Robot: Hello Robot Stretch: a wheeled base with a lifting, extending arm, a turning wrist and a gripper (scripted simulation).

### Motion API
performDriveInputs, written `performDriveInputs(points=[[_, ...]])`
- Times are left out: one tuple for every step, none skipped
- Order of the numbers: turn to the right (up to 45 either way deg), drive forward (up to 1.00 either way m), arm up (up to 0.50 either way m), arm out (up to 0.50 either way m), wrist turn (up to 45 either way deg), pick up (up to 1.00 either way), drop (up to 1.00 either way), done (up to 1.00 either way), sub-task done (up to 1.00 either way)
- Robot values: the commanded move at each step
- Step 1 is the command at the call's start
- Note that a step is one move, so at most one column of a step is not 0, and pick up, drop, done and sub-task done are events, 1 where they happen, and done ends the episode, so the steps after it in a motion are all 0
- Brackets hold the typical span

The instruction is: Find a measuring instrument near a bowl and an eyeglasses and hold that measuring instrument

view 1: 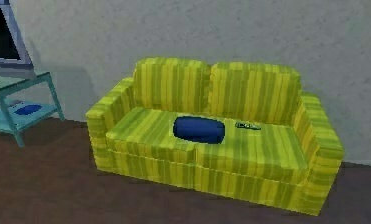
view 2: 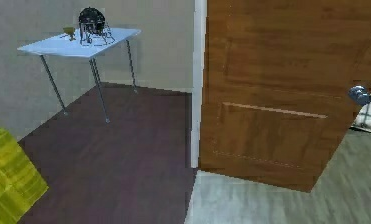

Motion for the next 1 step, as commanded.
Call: performDriveInputs(points=[[0.0, 0.50, 0.00, 0.00, 0.0, 0.00, 0.00, 0.00, 0.00]])
